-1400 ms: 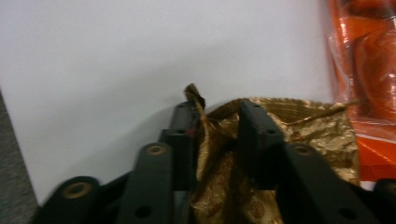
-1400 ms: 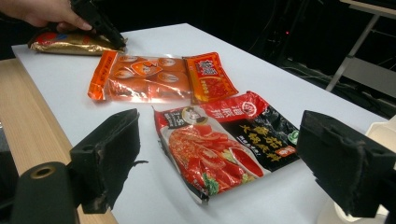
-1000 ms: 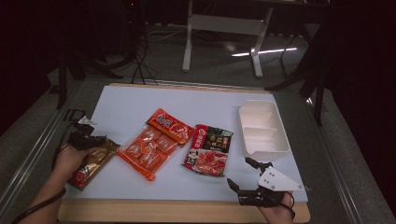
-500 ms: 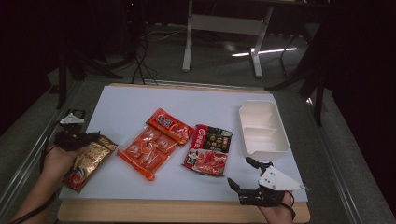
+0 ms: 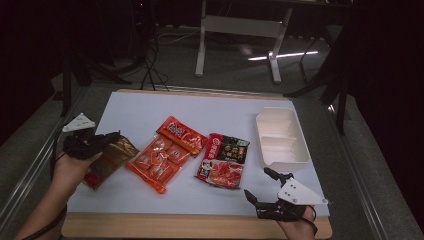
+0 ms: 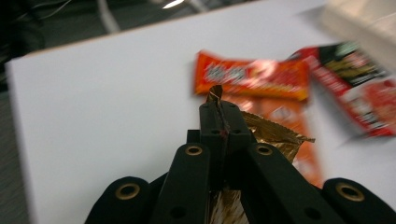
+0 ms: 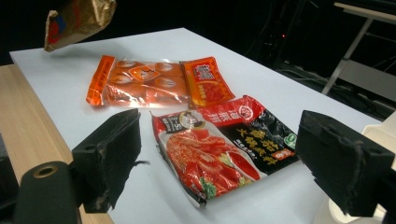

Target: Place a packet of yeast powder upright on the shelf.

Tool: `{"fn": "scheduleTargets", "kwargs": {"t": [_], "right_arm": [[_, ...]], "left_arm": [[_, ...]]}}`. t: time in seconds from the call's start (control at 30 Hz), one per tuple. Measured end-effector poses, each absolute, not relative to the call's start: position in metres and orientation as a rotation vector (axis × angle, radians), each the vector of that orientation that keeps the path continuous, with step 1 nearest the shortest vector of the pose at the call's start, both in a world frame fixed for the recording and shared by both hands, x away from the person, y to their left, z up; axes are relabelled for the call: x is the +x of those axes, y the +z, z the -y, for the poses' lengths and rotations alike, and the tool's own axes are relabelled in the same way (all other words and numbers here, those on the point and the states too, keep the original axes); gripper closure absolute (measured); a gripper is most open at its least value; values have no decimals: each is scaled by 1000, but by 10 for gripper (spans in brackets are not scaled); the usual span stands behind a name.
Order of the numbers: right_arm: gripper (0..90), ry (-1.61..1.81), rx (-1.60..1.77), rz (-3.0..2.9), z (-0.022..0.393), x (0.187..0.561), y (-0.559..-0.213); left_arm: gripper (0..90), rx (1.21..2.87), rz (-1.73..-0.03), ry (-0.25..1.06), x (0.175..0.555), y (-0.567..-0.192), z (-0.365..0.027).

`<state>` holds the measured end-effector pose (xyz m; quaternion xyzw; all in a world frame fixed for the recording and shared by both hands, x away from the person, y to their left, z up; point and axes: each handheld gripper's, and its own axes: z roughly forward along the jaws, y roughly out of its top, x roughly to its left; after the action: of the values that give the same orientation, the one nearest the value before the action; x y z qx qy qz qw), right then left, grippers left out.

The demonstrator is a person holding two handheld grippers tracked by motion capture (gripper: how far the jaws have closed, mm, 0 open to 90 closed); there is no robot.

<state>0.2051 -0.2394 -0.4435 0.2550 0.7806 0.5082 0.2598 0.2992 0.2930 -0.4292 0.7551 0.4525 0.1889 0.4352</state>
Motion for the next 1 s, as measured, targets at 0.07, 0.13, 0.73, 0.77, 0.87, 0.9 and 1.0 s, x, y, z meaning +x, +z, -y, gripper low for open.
{"fn": "scheduleTargets", "kwargs": {"t": [0.07,0.13,0.73,0.77,0.87,0.9,1.0], "right_arm": [[139,1388,696,-2116,241,205,-443],[101,1404,704,-2127,242,206,-442],[110,1395,791,-2174,244,211,-430],[110,1395,791,-2174,244,211,-430],[99,1443,775,-2160,242,208,-421],[99,1443,775,-2160,242,208,-421],[99,1444,747,-2156,237,207,-413]], "left_arm": [[899,1849,-1092,424,300,-422,-280],[899,1842,-1077,412,301,-420,-276],[898,1747,-784,241,304,-394,-181],[898,1737,-777,242,304,-392,-178],[898,1703,-756,215,303,-388,-165],[898,1697,-747,218,303,-387,-160],[898,1681,-720,203,305,-386,-146]]}}
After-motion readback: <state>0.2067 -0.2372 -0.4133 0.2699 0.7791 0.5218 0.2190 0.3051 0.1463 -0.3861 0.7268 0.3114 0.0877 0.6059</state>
